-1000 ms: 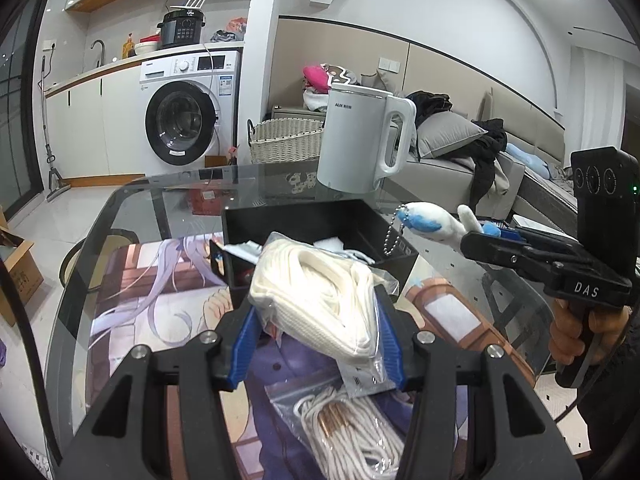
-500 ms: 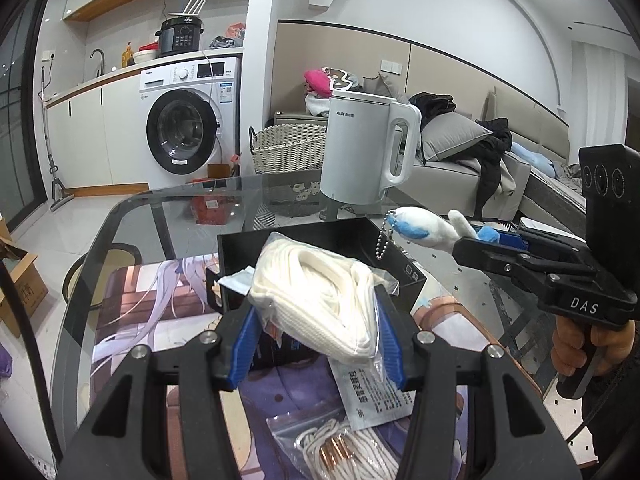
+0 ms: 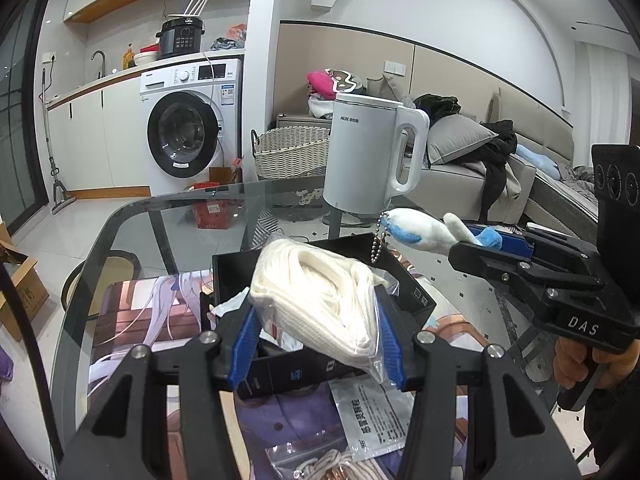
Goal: Organize soft objects
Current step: 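Carry the rope bag and plush toy with both grippers over the box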
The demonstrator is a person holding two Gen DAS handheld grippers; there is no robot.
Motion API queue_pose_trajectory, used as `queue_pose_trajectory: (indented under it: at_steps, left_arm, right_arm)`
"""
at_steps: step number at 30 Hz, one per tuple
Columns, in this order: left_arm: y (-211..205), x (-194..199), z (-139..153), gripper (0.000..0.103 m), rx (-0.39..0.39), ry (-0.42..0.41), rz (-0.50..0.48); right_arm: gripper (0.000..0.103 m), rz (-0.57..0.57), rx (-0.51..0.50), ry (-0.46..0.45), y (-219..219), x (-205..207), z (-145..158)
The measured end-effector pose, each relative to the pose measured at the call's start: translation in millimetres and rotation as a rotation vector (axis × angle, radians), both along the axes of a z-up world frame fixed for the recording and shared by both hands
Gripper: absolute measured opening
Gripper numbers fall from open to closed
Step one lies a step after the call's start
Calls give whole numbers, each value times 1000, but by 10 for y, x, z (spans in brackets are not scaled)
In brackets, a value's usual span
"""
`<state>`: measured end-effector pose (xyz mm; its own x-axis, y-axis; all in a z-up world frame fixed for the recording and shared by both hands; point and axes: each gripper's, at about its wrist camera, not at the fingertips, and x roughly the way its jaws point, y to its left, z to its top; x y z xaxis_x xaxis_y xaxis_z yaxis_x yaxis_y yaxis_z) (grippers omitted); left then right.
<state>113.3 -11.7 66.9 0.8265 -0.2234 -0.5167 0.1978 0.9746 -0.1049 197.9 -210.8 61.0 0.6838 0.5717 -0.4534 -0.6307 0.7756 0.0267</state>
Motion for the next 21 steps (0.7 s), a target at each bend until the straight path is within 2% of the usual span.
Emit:
queue_pose_trajectory:
  at_steps: [14, 21]
  left_arm:
    - [-15, 238, -21, 51, 7, 6, 14]
    - [-10, 356, -115, 51, 31, 20, 28]
  right_arm:
    - [32, -29, -53, -26, 158, 164, -26]
    - [32, -33, -84, -2, 296, 310, -112]
